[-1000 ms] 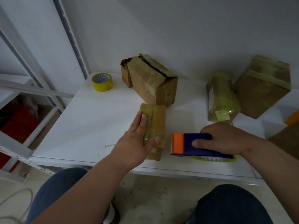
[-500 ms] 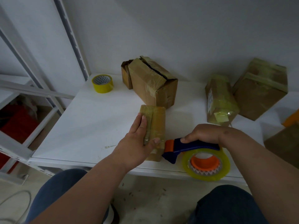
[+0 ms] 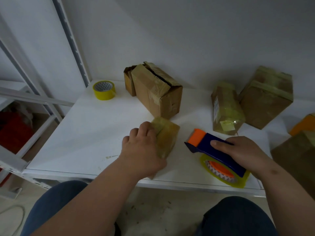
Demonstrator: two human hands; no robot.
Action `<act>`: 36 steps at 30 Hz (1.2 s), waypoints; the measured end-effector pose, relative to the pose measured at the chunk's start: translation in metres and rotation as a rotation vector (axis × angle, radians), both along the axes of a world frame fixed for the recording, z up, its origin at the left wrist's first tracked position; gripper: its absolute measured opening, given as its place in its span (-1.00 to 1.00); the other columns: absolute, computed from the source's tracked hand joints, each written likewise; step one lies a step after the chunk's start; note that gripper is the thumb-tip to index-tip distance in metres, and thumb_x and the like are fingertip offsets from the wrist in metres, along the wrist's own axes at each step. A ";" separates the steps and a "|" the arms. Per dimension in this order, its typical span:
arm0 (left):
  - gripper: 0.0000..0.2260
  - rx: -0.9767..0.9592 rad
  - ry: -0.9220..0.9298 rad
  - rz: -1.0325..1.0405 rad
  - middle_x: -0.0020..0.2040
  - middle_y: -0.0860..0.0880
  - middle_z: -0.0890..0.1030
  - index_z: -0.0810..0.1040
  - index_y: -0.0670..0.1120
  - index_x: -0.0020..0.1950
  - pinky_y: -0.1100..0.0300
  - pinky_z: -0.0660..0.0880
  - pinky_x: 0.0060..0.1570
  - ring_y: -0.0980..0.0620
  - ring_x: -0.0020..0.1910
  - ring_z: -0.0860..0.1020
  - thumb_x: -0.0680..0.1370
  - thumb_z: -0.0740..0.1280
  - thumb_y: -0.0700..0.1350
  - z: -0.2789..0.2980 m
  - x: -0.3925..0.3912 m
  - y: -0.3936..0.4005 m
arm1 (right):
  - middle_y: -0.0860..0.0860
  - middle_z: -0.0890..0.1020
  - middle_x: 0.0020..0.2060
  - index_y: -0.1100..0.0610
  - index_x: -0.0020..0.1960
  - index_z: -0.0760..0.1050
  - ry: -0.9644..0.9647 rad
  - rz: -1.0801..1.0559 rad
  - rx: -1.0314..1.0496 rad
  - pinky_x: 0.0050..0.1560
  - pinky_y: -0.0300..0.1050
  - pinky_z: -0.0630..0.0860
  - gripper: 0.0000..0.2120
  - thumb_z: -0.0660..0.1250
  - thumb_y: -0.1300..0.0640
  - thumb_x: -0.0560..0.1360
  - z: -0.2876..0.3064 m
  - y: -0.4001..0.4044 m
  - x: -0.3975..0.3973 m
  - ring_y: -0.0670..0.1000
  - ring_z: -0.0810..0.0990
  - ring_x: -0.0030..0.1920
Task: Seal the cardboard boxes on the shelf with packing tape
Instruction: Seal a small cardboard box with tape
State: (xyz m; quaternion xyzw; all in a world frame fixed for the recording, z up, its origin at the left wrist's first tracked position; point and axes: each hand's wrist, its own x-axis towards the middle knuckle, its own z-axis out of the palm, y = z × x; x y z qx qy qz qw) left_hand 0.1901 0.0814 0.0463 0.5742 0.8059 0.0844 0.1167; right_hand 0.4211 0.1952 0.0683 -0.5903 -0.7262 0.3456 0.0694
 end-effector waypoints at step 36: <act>-0.50 0.123 -1.312 0.087 0.07 -0.01 0.68 0.63 -0.02 0.15 0.00 0.49 0.25 -0.01 0.12 0.61 0.32 0.35 0.22 0.027 0.000 -0.028 | -0.20 0.62 -0.23 -0.15 -0.11 0.48 0.502 0.284 0.546 -0.42 -0.51 0.38 -0.73 0.23 -0.32 0.42 -0.008 -0.074 -0.009 -0.20 0.59 -0.34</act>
